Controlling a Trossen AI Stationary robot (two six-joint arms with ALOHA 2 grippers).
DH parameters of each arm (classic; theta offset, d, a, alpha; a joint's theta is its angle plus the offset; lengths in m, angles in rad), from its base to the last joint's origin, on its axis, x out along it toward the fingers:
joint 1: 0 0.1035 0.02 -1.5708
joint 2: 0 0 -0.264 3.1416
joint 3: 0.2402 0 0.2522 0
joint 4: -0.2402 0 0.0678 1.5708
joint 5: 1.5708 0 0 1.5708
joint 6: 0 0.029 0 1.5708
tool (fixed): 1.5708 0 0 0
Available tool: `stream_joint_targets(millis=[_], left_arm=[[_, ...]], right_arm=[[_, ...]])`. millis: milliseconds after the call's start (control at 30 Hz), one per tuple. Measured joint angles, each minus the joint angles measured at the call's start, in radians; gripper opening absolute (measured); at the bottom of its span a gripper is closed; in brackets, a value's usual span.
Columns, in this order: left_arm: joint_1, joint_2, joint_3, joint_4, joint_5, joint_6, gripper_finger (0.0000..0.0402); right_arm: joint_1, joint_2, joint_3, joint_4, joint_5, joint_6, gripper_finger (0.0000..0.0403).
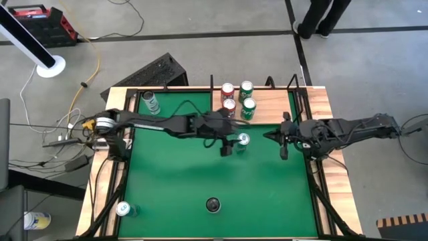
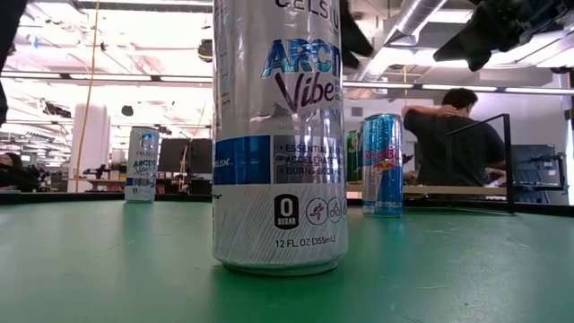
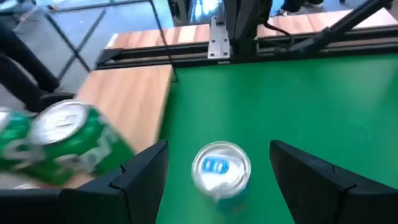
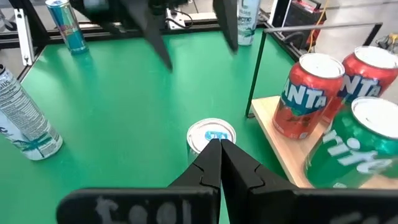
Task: Place canned beverage on shelf
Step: Put the top blue soda can on the shelf
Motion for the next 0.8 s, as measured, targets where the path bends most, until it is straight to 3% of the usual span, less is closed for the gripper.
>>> stream_joint_targets(millis=[133, 333, 533, 667, 800], left_arm=[[-0.012, -0.142, -0.104, -0.068, -0.118, 0.008, 0.0264], [-0.039, -0.410, -0.370, -0.071, -0.300, -0.040, 0.0264], [-0.109, -0.707, -0.710, 0.186, -0.220, -0.050, 0.0264], [-0.130, -0.883, -0.951, 0.497, -0.128, -0.032, 0.0264], [-0.128, -1.005, -1.148, 0.749, -0.101, -0.053, 0.0264]], right_arm=[[0.000, 0.042, 0.000, 0.028, -0.001, -0.065, 0.0029], [-0.008, 0.103, 0.000, 0.074, -0.002, -0.127, 0.0029], [-0.015, 0.118, 0.005, 0.172, -0.027, -0.113, 0.0030], [0.002, 0.125, 0.028, 0.180, -0.041, -0.109, 0.0046], [0.020, 0.161, 0.039, 0.207, -0.033, -0.086, 0.0072]])
